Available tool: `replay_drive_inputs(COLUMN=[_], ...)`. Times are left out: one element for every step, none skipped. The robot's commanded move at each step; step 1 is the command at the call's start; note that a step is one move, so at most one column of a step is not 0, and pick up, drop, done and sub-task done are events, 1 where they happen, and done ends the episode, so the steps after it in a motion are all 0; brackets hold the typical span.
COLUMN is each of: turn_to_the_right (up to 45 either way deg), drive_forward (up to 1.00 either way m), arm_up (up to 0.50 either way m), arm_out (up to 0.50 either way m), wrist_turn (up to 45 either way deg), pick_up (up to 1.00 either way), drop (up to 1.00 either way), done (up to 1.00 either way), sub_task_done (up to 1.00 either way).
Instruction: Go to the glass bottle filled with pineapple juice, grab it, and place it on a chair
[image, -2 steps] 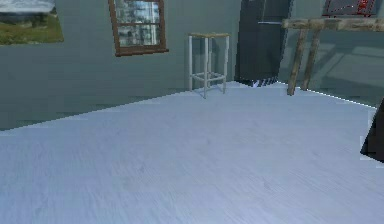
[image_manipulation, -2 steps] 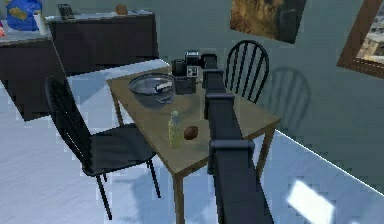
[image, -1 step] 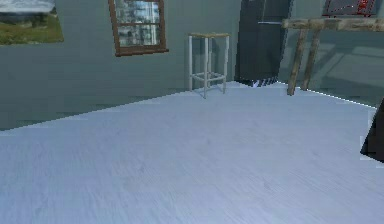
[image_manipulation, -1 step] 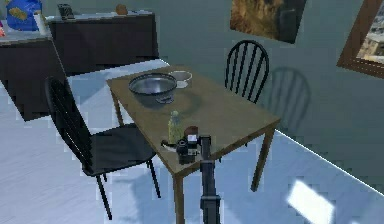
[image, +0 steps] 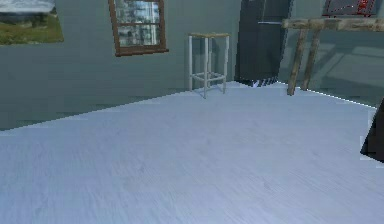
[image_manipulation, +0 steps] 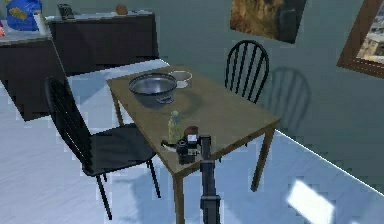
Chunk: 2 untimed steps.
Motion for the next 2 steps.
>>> replay_drive_inputs(turn_to_the_right=[0.0, 0.0], drive_forward=[0.0, 0.0], arm_up=[0.1, 0.24], arm_out=[0.0, 0.0], wrist_turn=[0.0, 0.0], pick_up=[0.0, 0.0], drop=[0.0, 0.0], done=[0.0, 0.0], sub_task_done=[0.0, 0.0])
